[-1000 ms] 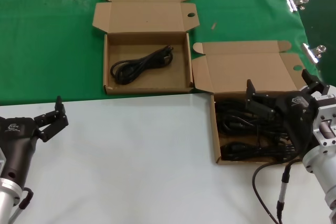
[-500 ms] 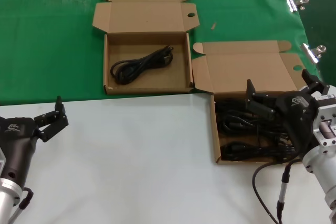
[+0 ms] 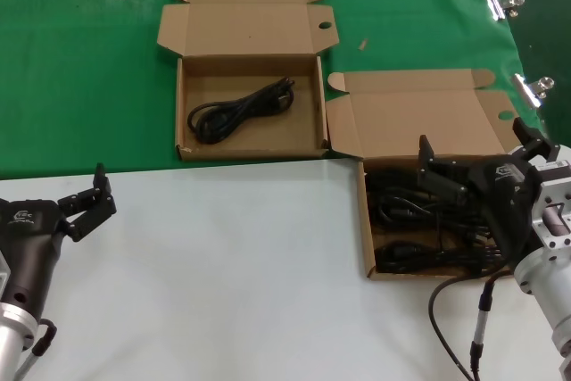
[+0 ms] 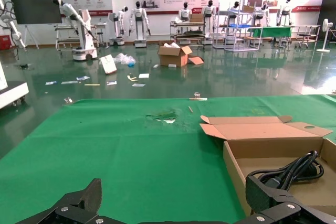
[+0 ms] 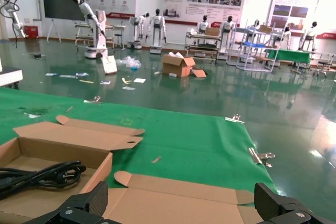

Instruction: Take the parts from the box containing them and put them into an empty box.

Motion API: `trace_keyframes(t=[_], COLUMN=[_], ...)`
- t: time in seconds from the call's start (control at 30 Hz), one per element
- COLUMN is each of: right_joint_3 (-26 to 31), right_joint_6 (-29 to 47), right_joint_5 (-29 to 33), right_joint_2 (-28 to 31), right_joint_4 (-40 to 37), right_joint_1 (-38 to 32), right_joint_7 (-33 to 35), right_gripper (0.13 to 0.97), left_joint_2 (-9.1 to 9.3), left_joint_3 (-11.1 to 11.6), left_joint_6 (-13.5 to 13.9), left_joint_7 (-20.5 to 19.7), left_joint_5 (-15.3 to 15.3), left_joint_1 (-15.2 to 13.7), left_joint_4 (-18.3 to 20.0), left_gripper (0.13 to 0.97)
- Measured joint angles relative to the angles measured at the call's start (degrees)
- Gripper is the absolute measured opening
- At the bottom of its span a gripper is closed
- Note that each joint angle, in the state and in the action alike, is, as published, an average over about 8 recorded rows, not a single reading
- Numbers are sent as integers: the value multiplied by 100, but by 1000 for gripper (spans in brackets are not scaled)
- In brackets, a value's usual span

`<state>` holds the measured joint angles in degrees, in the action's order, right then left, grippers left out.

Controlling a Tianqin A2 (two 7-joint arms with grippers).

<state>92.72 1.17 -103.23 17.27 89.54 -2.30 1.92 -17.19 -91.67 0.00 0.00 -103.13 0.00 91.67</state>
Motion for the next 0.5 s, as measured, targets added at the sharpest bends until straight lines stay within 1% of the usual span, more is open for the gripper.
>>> trace_keyframes(t=[0.5], right_joint_3=[0], right_joint_6=[0], right_joint_5=[0], right_joint_2=[0], right_joint_4=[0], right_joint_1=[0], right_joint_7=[0], right_gripper=[966], left_joint_2=[0], left_joint_3=[0], left_joint_6=[0], left_joint_7=[0], left_joint_5=[0], left_joint_1=[0], left_joint_4=[0], left_gripper=[966])
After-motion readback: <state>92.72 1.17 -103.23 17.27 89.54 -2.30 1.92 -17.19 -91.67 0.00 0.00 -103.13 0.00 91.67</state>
